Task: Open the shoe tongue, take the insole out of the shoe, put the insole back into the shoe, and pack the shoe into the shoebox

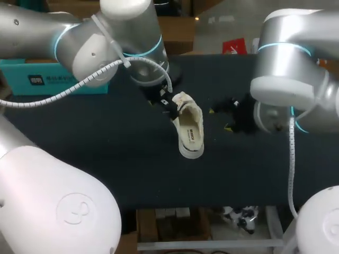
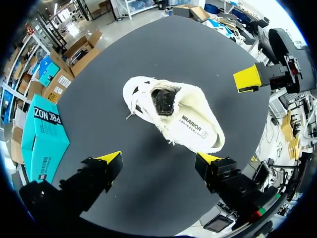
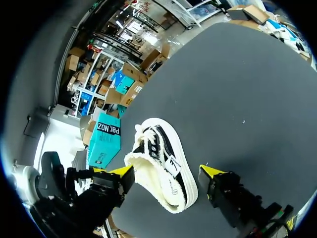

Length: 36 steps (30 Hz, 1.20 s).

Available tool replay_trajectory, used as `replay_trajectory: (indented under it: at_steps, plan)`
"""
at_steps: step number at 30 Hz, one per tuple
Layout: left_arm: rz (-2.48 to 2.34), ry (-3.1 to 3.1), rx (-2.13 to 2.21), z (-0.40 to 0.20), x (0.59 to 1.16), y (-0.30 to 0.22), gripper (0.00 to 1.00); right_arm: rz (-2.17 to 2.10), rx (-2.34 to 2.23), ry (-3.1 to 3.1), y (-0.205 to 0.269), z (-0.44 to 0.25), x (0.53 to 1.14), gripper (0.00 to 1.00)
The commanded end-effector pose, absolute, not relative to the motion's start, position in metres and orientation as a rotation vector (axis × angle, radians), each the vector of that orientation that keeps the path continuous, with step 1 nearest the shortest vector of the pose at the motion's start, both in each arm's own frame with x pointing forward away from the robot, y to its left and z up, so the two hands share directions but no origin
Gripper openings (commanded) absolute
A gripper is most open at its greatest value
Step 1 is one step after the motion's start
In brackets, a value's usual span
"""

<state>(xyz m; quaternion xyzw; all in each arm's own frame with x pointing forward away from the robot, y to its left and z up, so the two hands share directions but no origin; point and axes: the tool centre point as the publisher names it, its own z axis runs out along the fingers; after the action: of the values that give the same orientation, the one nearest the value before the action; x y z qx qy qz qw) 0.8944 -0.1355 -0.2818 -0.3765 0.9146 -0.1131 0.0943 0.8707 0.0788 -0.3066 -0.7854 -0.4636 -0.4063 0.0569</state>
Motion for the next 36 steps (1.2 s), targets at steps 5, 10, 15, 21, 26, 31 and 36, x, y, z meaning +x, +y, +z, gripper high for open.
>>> replay_trajectory:
  at_steps: [5,10,15,21,26,31,36]
  plan:
    - [-0.321,2.714,-1.216,-0.288,0.900,-0.140,1.00,-0.648,-1.677,-1.570,0.054,-0.296,0.866,1.00]
    - [-0.318,2.697,-1.272,-0.292,0.898,-0.137,1.00,-0.623,-1.550,-1.581,0.049,-0.295,0.872,1.00]
    - [-0.308,2.696,-1.311,-0.298,0.895,-0.140,1.00,-0.615,-1.498,-1.589,0.046,-0.293,0.874,1.00]
    - [-0.307,2.623,-1.498,-0.306,0.894,-0.147,1.00,-0.615,-1.498,-1.589,0.046,-0.293,0.874,1.00]
    - [-0.304,2.616,-1.506,-0.308,0.893,-0.148,1.00,-0.518,-1.512,-1.632,0.045,-0.290,0.878,1.00]
    - [-0.304,2.616,-1.506,-0.308,0.893,-0.148,1.00,-0.395,-1.509,-1.666,0.042,-0.284,0.881,1.00]
    - [-0.304,2.616,-1.506,-0.308,0.893,-0.148,1.00,-0.260,-1.411,-1.692,0.038,-0.283,0.883,1.00]
